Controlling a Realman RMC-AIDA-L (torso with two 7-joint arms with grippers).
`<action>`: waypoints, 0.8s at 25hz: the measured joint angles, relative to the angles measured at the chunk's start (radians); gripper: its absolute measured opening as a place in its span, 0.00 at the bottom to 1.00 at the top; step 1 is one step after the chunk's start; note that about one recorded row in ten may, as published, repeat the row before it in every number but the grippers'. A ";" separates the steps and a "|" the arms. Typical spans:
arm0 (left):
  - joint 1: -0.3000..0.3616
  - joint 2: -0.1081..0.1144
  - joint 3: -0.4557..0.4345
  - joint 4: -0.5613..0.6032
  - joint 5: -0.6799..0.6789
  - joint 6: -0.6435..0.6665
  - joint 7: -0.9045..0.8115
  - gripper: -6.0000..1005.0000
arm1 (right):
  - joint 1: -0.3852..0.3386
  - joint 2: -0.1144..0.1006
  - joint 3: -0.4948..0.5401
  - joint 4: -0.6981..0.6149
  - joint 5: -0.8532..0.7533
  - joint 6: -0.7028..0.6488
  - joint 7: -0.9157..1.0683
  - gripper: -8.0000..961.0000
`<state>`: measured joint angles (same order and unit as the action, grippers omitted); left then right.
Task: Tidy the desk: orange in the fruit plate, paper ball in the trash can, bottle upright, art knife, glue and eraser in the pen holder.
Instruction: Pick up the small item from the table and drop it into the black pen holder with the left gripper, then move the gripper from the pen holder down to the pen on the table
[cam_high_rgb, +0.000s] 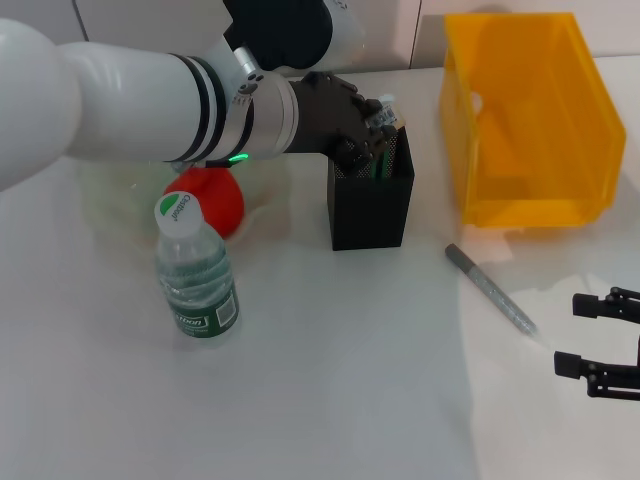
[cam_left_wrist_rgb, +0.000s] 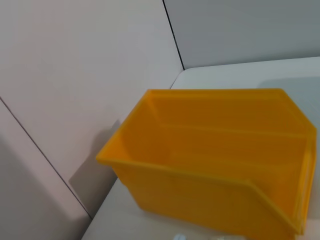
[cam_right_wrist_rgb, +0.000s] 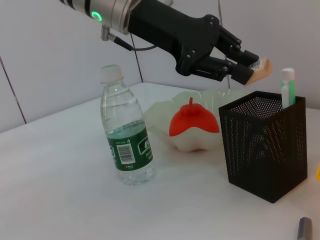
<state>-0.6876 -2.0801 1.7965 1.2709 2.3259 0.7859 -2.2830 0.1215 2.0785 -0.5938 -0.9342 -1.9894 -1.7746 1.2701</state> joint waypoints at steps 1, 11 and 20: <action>0.000 0.000 0.000 0.000 0.000 0.000 0.000 0.24 | 0.000 0.000 0.000 0.000 0.000 0.000 0.000 0.84; 0.009 0.002 -0.003 0.029 -0.007 0.003 0.012 0.47 | 0.006 0.001 0.005 0.005 -0.009 -0.001 0.004 0.84; 0.205 0.009 -0.091 0.396 -0.421 0.242 0.275 0.71 | 0.017 -0.006 0.038 -0.066 -0.010 -0.010 0.149 0.84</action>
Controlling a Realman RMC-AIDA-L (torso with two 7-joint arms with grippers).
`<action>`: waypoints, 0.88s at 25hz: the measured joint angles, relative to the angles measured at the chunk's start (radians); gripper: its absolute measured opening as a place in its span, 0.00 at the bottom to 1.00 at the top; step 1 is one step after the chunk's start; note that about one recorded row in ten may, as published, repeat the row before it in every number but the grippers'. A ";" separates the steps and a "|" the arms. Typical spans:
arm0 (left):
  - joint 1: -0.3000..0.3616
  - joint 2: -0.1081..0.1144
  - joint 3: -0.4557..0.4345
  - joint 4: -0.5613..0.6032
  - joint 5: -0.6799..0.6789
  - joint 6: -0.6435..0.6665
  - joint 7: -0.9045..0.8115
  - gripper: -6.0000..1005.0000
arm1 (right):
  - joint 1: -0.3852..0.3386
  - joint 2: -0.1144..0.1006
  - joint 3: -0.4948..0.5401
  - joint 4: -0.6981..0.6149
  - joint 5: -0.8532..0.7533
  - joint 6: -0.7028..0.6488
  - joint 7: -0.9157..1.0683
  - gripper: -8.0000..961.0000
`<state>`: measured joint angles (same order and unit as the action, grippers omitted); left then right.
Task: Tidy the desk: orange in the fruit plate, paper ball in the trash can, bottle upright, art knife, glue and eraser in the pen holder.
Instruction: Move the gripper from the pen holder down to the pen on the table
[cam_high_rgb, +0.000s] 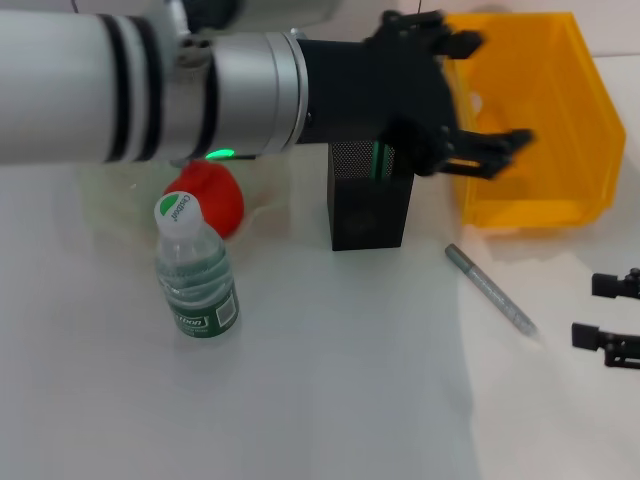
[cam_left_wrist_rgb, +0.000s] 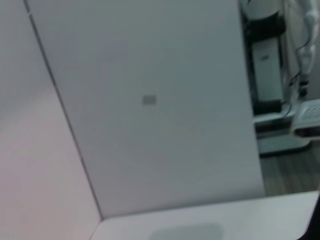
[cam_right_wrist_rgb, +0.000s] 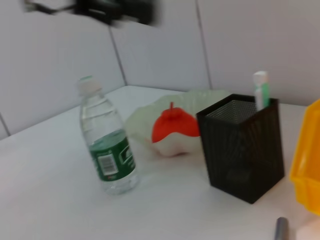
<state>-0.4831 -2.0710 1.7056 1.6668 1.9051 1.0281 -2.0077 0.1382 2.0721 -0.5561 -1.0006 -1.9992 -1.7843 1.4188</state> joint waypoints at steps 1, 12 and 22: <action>0.000 0.000 0.000 0.000 0.000 0.000 0.000 0.75 | 0.001 -0.002 0.006 -0.025 0.000 -0.009 0.033 0.84; 0.090 0.007 -0.369 -0.808 -0.715 0.770 0.796 0.86 | 0.009 0.004 0.032 -0.532 -0.006 -0.120 0.515 0.84; 0.121 0.004 -0.417 -1.225 -0.474 0.727 1.206 0.86 | 0.278 -0.004 -0.085 -0.887 -0.402 -0.304 1.023 0.84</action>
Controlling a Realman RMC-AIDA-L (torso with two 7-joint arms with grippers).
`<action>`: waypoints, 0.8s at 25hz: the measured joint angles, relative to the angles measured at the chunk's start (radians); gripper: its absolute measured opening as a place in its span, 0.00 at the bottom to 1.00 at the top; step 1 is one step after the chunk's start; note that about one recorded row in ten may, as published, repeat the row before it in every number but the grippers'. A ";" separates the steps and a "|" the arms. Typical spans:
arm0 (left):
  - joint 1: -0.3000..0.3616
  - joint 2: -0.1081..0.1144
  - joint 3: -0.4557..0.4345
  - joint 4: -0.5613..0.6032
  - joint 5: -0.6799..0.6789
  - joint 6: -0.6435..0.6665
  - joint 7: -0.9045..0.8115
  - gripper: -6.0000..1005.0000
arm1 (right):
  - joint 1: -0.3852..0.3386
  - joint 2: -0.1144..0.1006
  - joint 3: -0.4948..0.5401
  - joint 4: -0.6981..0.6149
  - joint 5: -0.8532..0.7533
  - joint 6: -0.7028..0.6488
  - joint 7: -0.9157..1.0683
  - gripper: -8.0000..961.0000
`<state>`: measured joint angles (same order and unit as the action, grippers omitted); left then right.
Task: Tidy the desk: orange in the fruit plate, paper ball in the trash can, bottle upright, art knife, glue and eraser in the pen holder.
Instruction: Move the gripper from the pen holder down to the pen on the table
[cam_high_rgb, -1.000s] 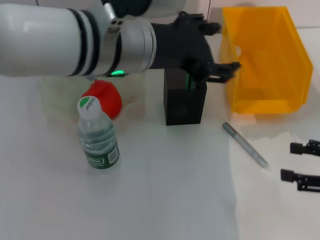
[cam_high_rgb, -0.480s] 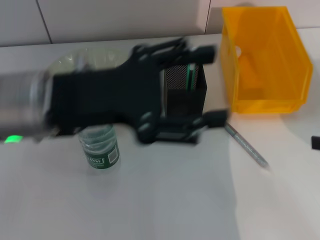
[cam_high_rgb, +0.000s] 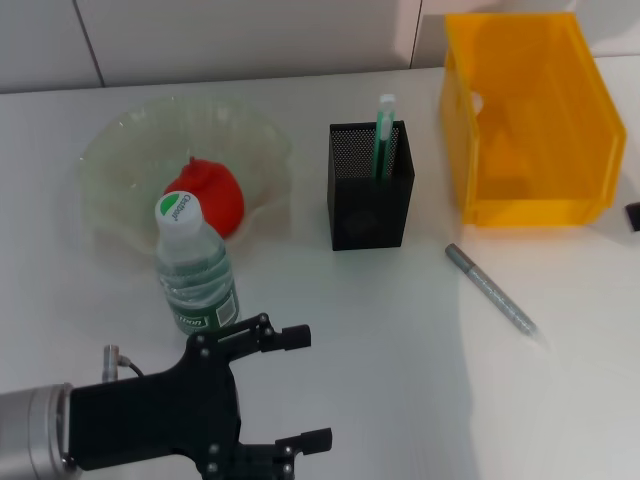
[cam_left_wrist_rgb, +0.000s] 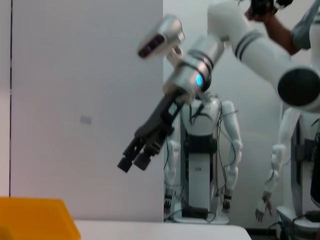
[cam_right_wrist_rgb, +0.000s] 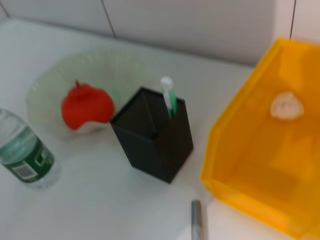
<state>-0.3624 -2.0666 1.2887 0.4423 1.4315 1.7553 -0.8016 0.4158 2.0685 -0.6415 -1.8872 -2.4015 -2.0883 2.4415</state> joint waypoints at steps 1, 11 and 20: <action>0.002 -0.002 0.002 -0.012 0.004 -0.016 0.008 0.86 | 0.033 0.003 -0.048 0.001 -0.065 -0.011 0.053 0.84; -0.013 -0.003 0.001 -0.057 0.006 -0.041 0.011 0.86 | 0.067 0.013 -0.451 0.123 -0.240 0.109 0.279 0.84; -0.015 -0.003 0.005 -0.055 0.007 -0.086 0.012 0.86 | 0.101 0.014 -0.533 0.369 -0.282 0.291 0.316 0.84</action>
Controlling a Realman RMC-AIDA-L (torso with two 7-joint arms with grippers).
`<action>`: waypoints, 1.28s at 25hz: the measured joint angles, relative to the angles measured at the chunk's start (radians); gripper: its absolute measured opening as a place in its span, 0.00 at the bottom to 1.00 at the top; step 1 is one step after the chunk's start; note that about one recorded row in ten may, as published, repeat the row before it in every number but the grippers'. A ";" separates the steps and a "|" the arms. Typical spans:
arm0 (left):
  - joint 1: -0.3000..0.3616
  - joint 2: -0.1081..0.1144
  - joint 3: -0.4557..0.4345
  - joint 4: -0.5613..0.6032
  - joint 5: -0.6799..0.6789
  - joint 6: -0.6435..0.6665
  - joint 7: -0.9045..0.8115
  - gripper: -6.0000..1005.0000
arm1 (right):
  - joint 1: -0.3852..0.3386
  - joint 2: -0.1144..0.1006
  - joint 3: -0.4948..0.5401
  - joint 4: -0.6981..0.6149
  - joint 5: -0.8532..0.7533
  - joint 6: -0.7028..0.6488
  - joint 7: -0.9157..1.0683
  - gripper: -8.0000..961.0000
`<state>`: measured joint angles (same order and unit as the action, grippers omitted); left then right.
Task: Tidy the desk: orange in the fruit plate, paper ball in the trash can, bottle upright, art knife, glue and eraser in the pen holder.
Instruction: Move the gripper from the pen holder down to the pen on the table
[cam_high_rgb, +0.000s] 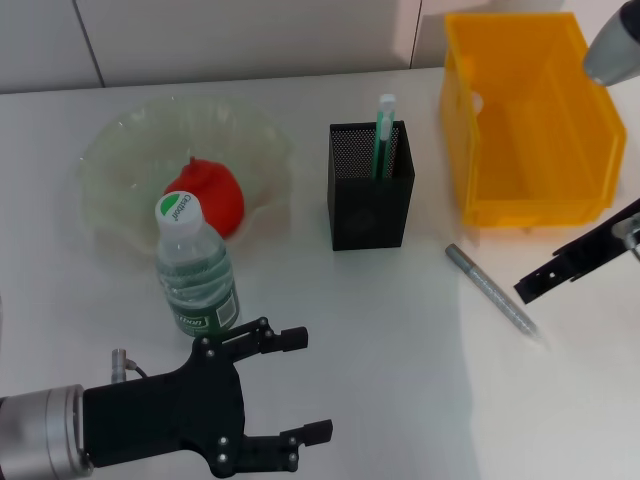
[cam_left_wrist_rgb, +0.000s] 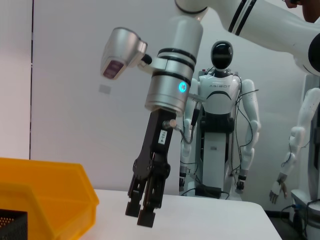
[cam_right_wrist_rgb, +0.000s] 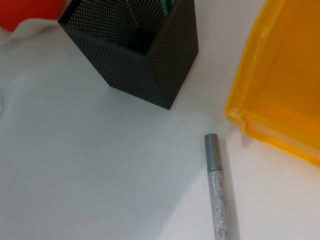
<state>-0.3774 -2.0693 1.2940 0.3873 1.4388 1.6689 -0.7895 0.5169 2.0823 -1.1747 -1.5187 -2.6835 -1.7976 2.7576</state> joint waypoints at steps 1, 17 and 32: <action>0.000 0.000 0.000 0.000 0.000 -0.001 0.000 0.86 | 0.000 0.000 0.000 0.000 0.000 0.000 0.000 0.84; -0.006 0.000 -0.007 0.001 0.000 -0.011 0.002 0.86 | 0.081 0.000 -0.113 0.191 -0.056 0.109 0.051 0.84; -0.001 0.000 -0.004 -0.004 -0.005 -0.006 0.026 0.86 | 0.087 0.002 -0.212 0.246 -0.106 0.157 0.101 0.52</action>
<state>-0.3779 -2.0693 1.2902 0.3837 1.4342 1.6634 -0.7632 0.6044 2.0847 -1.3871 -1.2724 -2.7892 -1.6411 2.8586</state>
